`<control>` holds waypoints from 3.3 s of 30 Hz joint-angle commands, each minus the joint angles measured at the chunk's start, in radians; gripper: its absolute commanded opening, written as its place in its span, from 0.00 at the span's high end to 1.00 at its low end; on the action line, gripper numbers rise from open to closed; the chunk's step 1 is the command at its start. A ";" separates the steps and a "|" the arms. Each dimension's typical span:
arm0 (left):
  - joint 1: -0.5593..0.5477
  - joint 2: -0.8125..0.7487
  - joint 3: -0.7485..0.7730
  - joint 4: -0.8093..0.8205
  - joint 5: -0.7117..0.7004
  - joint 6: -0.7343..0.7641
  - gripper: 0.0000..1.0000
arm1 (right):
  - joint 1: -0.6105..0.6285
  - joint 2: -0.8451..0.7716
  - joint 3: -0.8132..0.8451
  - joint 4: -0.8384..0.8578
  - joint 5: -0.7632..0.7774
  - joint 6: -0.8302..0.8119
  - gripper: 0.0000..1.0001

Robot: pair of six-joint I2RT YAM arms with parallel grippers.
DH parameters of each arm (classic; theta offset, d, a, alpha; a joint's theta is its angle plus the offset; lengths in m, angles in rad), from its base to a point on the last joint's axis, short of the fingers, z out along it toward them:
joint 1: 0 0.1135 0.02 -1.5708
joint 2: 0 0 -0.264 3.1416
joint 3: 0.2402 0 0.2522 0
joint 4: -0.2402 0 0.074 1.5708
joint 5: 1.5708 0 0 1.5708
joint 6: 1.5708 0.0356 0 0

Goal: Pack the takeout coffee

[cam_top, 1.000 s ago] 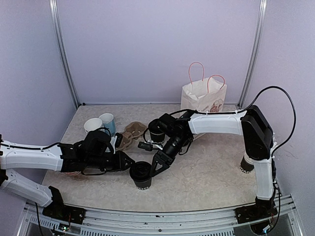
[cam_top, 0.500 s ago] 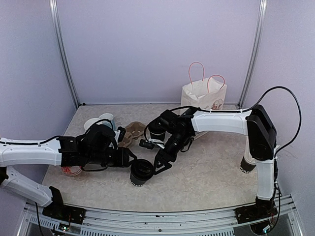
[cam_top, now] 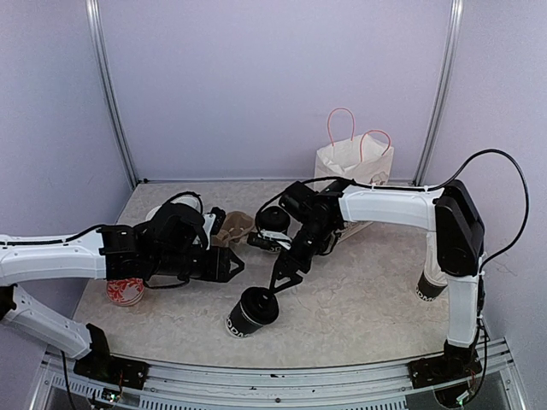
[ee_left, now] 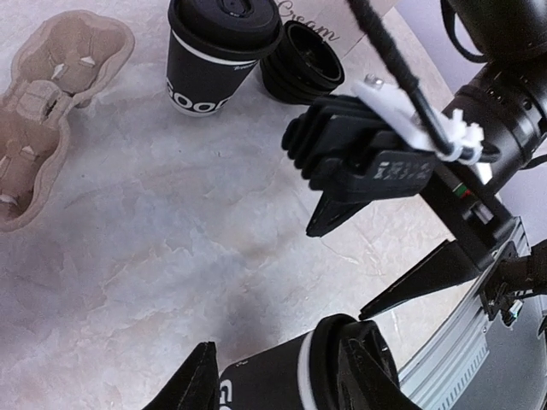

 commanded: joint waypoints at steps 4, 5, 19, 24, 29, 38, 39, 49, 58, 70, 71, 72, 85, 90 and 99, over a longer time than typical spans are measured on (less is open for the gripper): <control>-0.122 -0.056 -0.023 -0.001 -0.105 0.133 0.44 | 0.006 -0.026 0.000 -0.010 -0.059 -0.021 0.31; -0.173 -0.085 -0.061 0.038 -0.130 0.181 0.39 | 0.007 -0.025 -0.007 -0.006 -0.059 -0.022 0.31; -0.472 0.021 -0.127 0.130 -0.223 0.436 0.04 | -0.141 -0.069 -0.023 -0.002 0.015 -0.043 0.31; -0.477 0.205 -0.065 0.162 -0.208 0.510 0.04 | -0.212 -0.135 -0.031 -0.001 0.012 -0.058 0.31; -0.475 0.340 -0.003 0.148 -0.159 0.583 0.05 | -0.234 -0.190 -0.057 0.007 0.001 -0.068 0.31; -0.447 0.501 0.081 0.126 -0.118 0.662 0.12 | -0.236 -0.271 -0.092 0.003 -0.033 -0.102 0.31; -0.441 0.513 0.090 0.127 -0.115 0.662 0.13 | -0.237 -0.276 -0.094 0.000 -0.031 -0.106 0.31; -0.389 0.457 0.056 0.209 -0.067 0.686 0.30 | -0.279 -0.340 -0.094 -0.050 -0.062 -0.156 0.30; -0.245 0.241 -0.119 0.607 -0.061 0.588 0.33 | -0.401 -0.403 -0.069 -0.080 -0.348 -0.221 0.28; -0.140 0.272 -0.102 0.860 -0.024 0.568 0.32 | -0.270 -0.312 0.058 -0.177 -0.378 -0.266 0.16; -0.140 0.275 -0.099 0.864 -0.023 0.566 0.32 | -0.259 -0.312 0.059 -0.182 -0.373 -0.271 0.15; -0.139 0.277 -0.097 0.867 -0.018 0.564 0.32 | -0.251 -0.311 0.058 -0.185 -0.371 -0.276 0.15; -0.114 0.284 -0.091 0.871 0.022 0.521 0.32 | -0.169 -0.321 0.050 -0.202 -0.310 -0.308 0.14; -0.115 0.282 -0.089 0.881 0.027 0.520 0.32 | -0.156 -0.321 0.032 -0.176 -0.276 -0.284 0.15; -0.112 0.293 -0.082 0.878 0.015 0.516 0.30 | -0.130 -0.288 0.034 -0.161 -0.234 -0.268 0.32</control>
